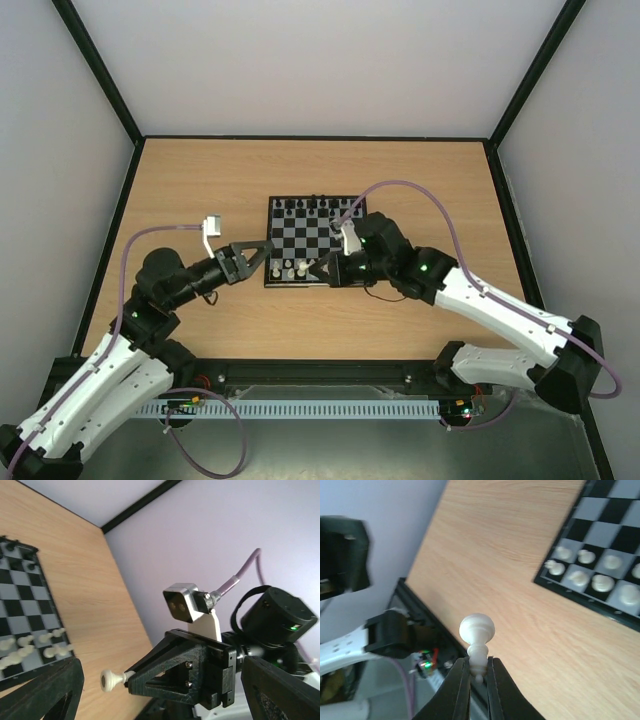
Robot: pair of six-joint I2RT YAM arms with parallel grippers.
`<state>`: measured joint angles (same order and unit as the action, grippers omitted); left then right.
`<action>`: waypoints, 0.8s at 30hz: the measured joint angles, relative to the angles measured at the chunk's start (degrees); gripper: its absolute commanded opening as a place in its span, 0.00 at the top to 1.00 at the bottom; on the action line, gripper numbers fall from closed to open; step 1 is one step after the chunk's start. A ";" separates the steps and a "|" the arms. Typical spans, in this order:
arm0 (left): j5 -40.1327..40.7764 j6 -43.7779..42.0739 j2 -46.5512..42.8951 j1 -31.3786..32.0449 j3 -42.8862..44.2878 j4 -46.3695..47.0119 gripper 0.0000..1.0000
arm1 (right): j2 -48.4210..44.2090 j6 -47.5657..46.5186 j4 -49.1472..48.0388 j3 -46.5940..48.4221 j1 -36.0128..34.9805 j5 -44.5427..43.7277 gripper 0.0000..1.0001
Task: Set up the chess pieces on the board
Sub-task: Place the chess piece on the chessboard.
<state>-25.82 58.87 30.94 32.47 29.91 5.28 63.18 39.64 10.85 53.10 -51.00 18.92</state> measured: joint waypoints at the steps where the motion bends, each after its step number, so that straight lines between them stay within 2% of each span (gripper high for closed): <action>1: 0.76 -1.14 0.28 -0.02 1.03 -1.68 0.11 | 0.85 -0.85 1.79 0.94 0.00 -1.44 0.93; 6: 5.38 -6.56 1.53 -0.04 4.13 -11.06 0.09 | 8.44 -4.57 11.65 6.56 0.00 -10.49 0.95; 8: 7.13 -8.24 1.75 -0.04 4.28 -14.25 0.02 | 11.63 -5.60 14.62 8.20 0.00 -13.64 0.95; 12: 9.75 -10.60 1.95 -0.17 4.31 -18.84 0.00 | 17.22 -7.15 20.96 11.08 0.00 -20.24 0.96; 24: 12.22 -13.73 3.80 -0.42 4.33 -22.93 0.01 | 22.60 -7.63 29.55 12.98 0.00 -30.80 0.96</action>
<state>-13.61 45.15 34.74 32.05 34.24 -17.65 85.78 32.01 40.40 66.08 -51.00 -11.88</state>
